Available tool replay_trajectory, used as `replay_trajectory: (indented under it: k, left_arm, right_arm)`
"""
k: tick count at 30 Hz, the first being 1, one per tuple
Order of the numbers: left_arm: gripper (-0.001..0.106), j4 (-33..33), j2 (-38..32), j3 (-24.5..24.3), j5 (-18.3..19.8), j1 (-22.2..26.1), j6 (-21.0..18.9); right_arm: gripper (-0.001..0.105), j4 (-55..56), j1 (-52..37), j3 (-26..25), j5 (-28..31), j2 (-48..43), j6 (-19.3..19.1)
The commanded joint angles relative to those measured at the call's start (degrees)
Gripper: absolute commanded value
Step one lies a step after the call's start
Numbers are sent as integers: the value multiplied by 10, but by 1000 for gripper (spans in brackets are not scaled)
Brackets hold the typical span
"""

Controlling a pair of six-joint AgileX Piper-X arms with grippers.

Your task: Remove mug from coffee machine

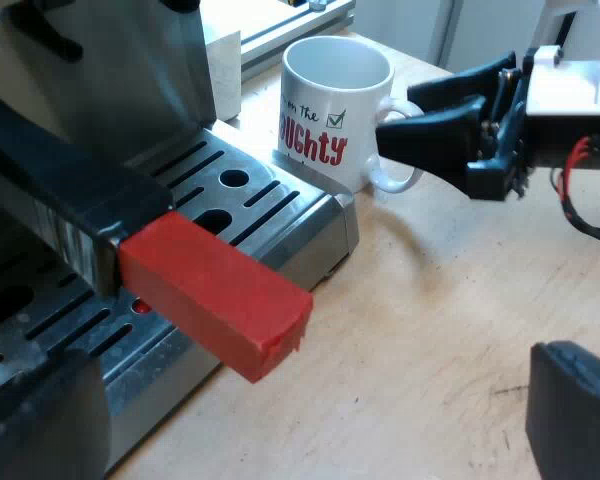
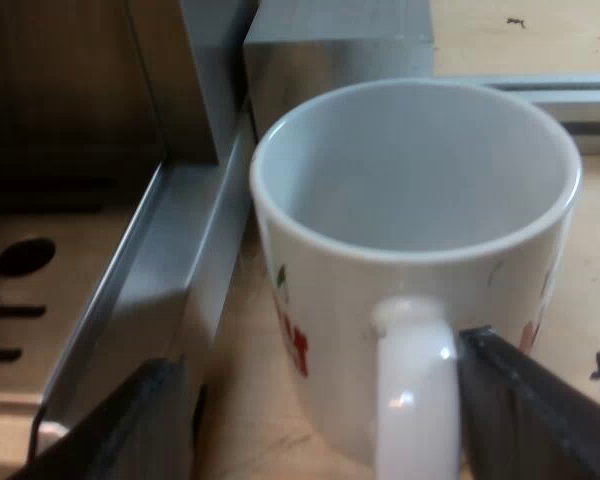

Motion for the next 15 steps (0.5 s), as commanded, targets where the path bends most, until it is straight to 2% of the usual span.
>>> replay_trajectory:
  k: [1,6,8,12,15]
  left_arm:
    - [85,-6,-2,-3,-17,-2,-3]
    - [85,-6,-2,-3,-26,-2,-3]
    - [85,-6,-2,-3,-26,-2,-3]
    - [85,-6,-2,-3,-30,-2,-3]
    - [85,-6,-2,-3,-32,-2,-3]
  right_arm:
    - [59,108,28,-1,1,-80,11]
    - [59,263,48,-1,29,-189,53]
    - [59,313,52,-6,29,-221,55]
    - [59,489,54,-40,29,-308,58]
    - [59,614,54,-77,29,-357,76]
